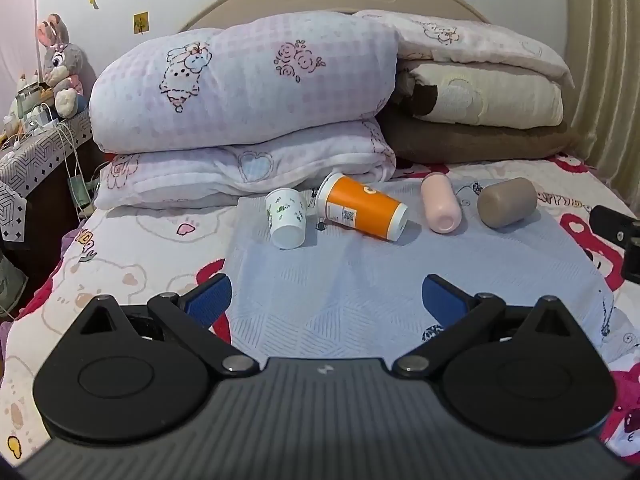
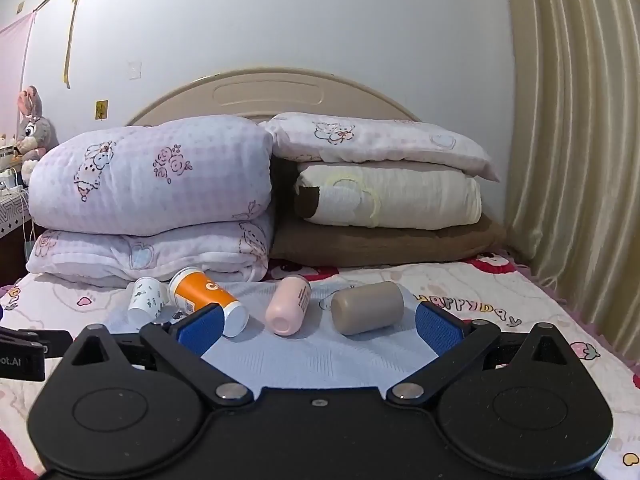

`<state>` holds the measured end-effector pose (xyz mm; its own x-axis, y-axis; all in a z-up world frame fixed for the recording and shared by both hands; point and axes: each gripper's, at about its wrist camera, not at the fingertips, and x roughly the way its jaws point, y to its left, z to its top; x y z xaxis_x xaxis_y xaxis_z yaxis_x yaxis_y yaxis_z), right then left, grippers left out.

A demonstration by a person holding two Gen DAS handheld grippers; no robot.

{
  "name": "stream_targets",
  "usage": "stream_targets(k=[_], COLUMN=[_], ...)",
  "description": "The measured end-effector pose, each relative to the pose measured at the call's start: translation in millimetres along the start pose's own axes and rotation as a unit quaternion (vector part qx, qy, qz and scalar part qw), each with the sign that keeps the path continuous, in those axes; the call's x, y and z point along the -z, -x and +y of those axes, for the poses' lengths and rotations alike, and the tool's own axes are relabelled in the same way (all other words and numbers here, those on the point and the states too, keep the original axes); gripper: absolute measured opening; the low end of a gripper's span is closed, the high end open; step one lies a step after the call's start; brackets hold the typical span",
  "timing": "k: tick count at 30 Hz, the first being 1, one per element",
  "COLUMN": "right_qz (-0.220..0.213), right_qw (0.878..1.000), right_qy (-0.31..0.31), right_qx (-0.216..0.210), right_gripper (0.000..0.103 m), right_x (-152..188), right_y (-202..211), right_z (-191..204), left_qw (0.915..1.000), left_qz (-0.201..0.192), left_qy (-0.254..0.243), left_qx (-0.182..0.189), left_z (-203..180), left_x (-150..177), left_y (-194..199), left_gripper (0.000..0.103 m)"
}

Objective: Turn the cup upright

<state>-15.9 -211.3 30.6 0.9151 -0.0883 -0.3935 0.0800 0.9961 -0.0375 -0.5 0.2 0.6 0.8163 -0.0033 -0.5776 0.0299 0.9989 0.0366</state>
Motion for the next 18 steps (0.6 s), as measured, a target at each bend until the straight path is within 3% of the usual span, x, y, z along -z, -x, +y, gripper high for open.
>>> stream_targets(k=[15,18], right_qz=[0.011,0.035], right_qw=[1.0,0.999], right_qy=[-0.001,-0.012], right_qx=[0.0,-0.009], right_gripper=[0.103,0.103], right_x=[1.3,0.0], right_y=[-1.7,-4.2], right_z=[-0.4,-1.3], left_qw=[0.9998,0.9997], left_qz=[-0.016,-0.017], left_qy=[0.012,0.016], left_qx=[0.002,0.001], left_z=[3.0,3.2], left_x=[-0.6,-0.4], left_y=[4.7,4.3], left_gripper=[0.103,0.103])
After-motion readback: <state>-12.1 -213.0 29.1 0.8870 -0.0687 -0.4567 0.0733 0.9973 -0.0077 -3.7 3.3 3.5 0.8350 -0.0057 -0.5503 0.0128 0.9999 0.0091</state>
